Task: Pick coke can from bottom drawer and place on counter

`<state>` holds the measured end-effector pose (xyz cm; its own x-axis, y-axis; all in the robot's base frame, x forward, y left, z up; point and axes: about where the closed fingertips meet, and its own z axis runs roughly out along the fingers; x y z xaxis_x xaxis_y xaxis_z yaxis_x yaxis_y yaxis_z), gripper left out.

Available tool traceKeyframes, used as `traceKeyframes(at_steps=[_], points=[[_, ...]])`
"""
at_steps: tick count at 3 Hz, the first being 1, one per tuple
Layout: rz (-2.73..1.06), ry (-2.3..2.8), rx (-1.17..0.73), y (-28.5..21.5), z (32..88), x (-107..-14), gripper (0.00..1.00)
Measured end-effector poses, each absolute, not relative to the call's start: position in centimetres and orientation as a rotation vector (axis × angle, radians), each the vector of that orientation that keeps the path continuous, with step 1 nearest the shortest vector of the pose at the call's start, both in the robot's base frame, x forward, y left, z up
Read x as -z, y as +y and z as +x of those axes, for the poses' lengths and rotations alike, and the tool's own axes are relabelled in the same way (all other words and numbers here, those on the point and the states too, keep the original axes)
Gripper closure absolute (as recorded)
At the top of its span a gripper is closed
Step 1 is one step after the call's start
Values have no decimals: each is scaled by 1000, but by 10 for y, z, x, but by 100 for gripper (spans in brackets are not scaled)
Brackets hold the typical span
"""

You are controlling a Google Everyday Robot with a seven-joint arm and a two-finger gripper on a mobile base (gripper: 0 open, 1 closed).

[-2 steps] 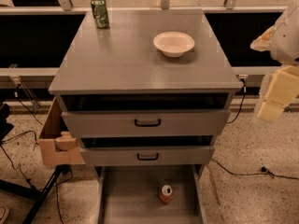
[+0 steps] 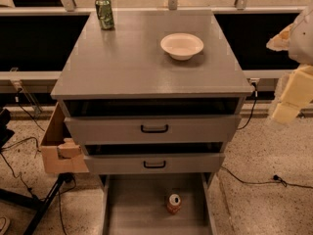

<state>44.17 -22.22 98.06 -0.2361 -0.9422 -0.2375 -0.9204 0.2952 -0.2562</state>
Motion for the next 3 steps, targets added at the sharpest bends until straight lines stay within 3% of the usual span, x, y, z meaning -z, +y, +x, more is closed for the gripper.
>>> traceKeyframes(at_steps=[1,3], points=[[-1624,2197,-66,-227,453,-937,0],[-1478,1948,-399,-186,430,-825,0]])
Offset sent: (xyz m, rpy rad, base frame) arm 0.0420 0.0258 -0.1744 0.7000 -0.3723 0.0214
